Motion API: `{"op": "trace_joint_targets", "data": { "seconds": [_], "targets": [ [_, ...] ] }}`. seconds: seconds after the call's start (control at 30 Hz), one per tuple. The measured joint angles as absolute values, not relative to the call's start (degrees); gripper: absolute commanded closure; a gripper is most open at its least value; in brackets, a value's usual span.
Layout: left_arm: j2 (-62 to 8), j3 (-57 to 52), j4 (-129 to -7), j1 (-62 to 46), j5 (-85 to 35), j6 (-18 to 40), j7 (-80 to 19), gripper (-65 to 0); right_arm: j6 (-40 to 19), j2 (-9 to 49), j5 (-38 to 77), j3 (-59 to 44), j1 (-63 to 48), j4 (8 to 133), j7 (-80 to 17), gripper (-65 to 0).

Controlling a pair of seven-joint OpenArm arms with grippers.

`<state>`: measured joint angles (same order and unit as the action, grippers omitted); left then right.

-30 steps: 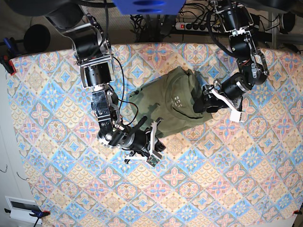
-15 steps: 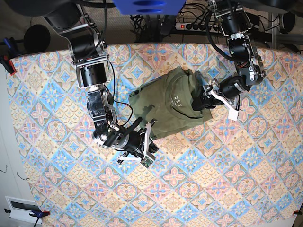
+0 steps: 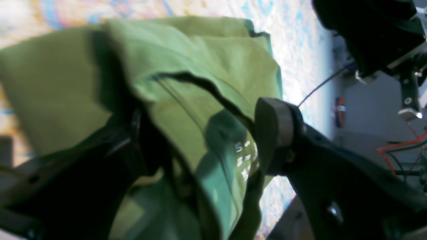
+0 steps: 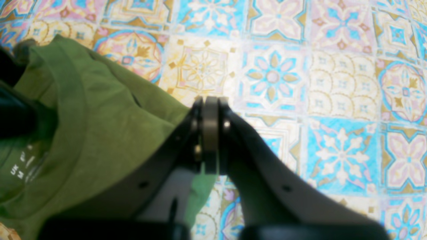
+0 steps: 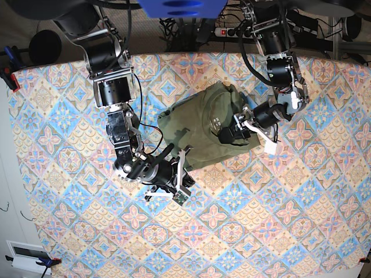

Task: Layout the t-shirt on the table in an organized manner, then fold the t-shirt properly
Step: 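Grasp the bundle edge with the left gripper and pull it toward the left arm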

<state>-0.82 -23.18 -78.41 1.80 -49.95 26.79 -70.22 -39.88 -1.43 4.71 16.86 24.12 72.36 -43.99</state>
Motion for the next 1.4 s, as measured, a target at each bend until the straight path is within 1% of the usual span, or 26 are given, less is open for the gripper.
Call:
{"op": "trace_joint_targets", "data": {
  "seconds": [0.13, 0.2, 0.3, 0.43, 0.5, 0.7, 0.8, 1.0, 1.13, 1.3, 1.4],
  "targets": [
    [-1.10, -21.37, -76.88, 2.39, -49.93, 26.96, -70.48, -14.1, -39.86, -1.43, 4.75, 16.86, 24.12, 72.38, -43.97, 0.0],
    [-0.95, -21.34, -76.86, 2.68, -50.13, 27.00, -70.28, -0.8, -39.86, -1.45, 4.75, 16.86, 24.12, 72.38, -43.97, 0.0],
    [-0.99, -21.52, -76.88, 2.72, -50.22, 27.14, -70.32, 0.0, -39.86, -1.41, 4.71, 16.86, 24.12, 72.40, -44.03, 0.0],
    [-2.33, -21.82, -79.42, 2.55, -55.00, 27.03, -71.40, 0.0, -39.88, -1.45, 4.73, 16.86, 24.12, 72.71, -44.01, 0.0],
    [-3.27, -23.64, -80.25, 2.87, -57.47, 27.18, -70.89, 0.0, -39.90, -1.43, 4.89, 16.86, 24.12, 72.82, -43.97, 0.0],
    [-5.52, -27.07, -80.25, 2.66, -59.27, 27.16, -70.87, 0.0, -39.90, -1.43, 4.91, 16.86, 24.12, 72.82, -43.99, 0.0],
    [-6.90, -27.49, -80.27, 1.83, -59.18, 27.16, -70.74, 0.0, -39.86, -1.34, 4.86, 16.86, 24.12, 72.82, -44.05, 0.0],
    [-6.59, -29.69, -80.16, -0.67, -58.28, 26.94, -69.54, 0.0, -40.03, -1.41, 4.84, 16.86, 24.10, 72.82, -44.03, 0.0],
    [-6.74, -30.28, -79.96, -2.46, -53.69, 26.76, -66.32, 0.0, -40.01, -1.41, 4.69, 17.06, 24.12, 72.82, -44.01, 0.0],
    [-6.68, -30.37, -73.41, -2.09, -52.40, 27.20, -65.17, 0.0, -40.03, -1.61, 4.73, 17.26, 24.12, 72.69, -43.99, 0.0],
    [-6.81, -30.48, -72.73, -2.28, -53.17, 27.20, -63.37, 0.0, -39.94, -1.56, 4.64, 18.59, 24.12, 72.58, -44.05, 0.0]
  ]
}}
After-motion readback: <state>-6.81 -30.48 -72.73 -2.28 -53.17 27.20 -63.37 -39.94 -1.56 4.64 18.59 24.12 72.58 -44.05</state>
